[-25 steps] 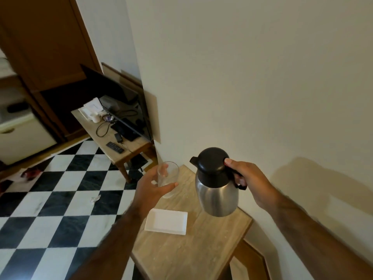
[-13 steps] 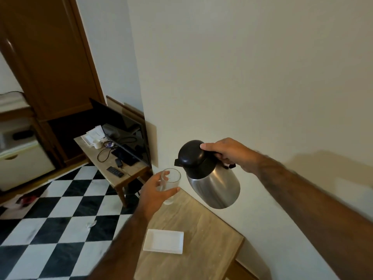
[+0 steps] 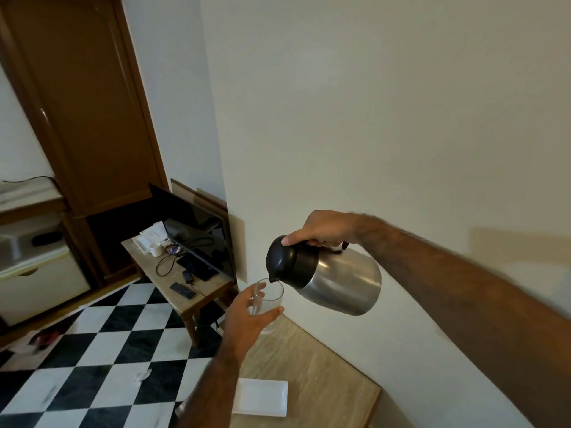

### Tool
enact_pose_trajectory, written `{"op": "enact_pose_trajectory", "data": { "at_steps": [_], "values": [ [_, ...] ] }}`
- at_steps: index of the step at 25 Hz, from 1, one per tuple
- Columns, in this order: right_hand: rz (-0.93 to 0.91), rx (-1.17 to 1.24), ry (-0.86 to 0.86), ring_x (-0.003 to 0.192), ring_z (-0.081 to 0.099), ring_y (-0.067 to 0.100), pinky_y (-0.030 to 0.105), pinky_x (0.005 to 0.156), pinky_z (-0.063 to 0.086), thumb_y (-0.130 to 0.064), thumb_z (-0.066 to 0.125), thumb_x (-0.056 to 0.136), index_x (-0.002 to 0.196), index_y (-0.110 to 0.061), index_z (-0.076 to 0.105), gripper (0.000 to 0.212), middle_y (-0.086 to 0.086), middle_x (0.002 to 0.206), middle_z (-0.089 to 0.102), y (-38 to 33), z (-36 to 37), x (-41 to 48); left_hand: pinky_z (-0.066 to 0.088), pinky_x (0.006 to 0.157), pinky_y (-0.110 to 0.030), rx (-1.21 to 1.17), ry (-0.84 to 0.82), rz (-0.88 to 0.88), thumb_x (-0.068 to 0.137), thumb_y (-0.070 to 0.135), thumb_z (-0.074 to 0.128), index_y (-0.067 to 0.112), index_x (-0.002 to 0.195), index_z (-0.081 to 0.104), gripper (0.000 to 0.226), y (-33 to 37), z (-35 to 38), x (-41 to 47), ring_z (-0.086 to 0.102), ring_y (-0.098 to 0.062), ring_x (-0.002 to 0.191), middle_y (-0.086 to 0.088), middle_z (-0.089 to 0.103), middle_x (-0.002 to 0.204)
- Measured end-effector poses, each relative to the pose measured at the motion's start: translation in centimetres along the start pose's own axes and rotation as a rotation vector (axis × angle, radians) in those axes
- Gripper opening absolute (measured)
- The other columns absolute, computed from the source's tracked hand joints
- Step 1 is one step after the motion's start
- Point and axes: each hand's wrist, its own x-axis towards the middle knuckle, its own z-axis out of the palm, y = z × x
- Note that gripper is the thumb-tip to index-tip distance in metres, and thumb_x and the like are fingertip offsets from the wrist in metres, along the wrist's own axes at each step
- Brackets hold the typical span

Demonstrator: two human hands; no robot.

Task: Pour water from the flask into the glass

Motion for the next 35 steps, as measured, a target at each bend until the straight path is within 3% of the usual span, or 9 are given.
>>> {"op": "enact_pose_trajectory", "data": {
  "at_steps": [9, 14, 17, 24, 29, 35],
  "values": [
    [0.014, -0.224, -0.081, 0.030, 0.034, 0.008, 0.025, 0.045, 0.029, -0.068, 0.075, 0.081, 0.057, -0.019, 0.056, 0.057, -0.011, 0.040, 0.045, -3.7, -0.8, 1.0, 0.041, 0.075, -0.014, 0.020, 0.003, -0.005, 0.078, 0.038, 0.088, 0.025, 0.136, 0.061, 0.065, 0.7, 0.6, -0.2, 0.058, -0.013, 0.114, 0.008, 0.063, 0.126],
    [0.024, -0.265, -0.133, 0.034, 0.030, 0.009, 0.022, 0.039, 0.026, -0.065, 0.077, 0.080, 0.054, -0.021, 0.055, 0.057, -0.009, 0.043, 0.043, -5.3, -0.7, 1.8, 0.050, 0.093, -0.032, -0.046, 0.014, -0.002, 0.077, 0.033, 0.089, 0.024, 0.137, 0.062, 0.066, 0.8, 0.8, -0.2, 0.060, -0.019, 0.124, 0.003, 0.066, 0.132],
    [0.017, -0.300, -0.132, 0.036, 0.031, 0.009, 0.025, 0.044, 0.027, -0.066, 0.078, 0.079, 0.053, -0.022, 0.055, 0.056, -0.009, 0.044, 0.043, -5.9, -0.6, 2.2, 0.050, 0.096, -0.035, -0.048, 0.027, -0.007, 0.076, 0.034, 0.090, 0.023, 0.139, 0.061, 0.070, 1.0, 0.9, -0.1, 0.060, -0.018, 0.125, 0.002, 0.065, 0.137],
    [0.011, -0.430, -0.095, 0.029, 0.037, 0.005, 0.025, 0.048, 0.032, -0.065, 0.078, 0.079, 0.060, -0.019, 0.057, 0.054, -0.012, 0.039, 0.047, -7.2, -0.5, 2.5, 0.046, 0.080, -0.021, -0.026, 0.039, 0.004, 0.075, 0.035, 0.090, 0.026, 0.137, 0.061, 0.069, 0.8, 0.6, -0.1, 0.059, -0.014, 0.121, 0.005, 0.065, 0.137],
    [0.009, -0.442, -0.100, 0.039, 0.038, 0.009, 0.024, 0.049, 0.032, -0.064, 0.078, 0.081, 0.062, -0.018, 0.057, 0.054, -0.010, 0.042, 0.047, -7.9, -0.9, 2.1, 0.049, 0.079, -0.020, -0.034, 0.043, -0.002, 0.075, 0.035, 0.091, 0.025, 0.134, 0.063, 0.066, 0.5, 0.3, 0.3, 0.064, -0.020, 0.121, 0.002, 0.068, 0.133],
    [0.004, -0.435, -0.120, 0.037, 0.035, 0.008, 0.023, 0.046, 0.030, -0.066, 0.077, 0.081, 0.063, -0.019, 0.058, 0.054, -0.010, 0.044, 0.047, -8.7, -1.2, 1.9, 0.047, 0.078, -0.021, -0.030, 0.052, -0.013, 0.074, 0.039, 0.090, 0.028, 0.132, 0.063, 0.065, 0.4, 0.4, 0.7, 0.064, -0.019, 0.120, 0.002, 0.068, 0.132]
  ]
}}
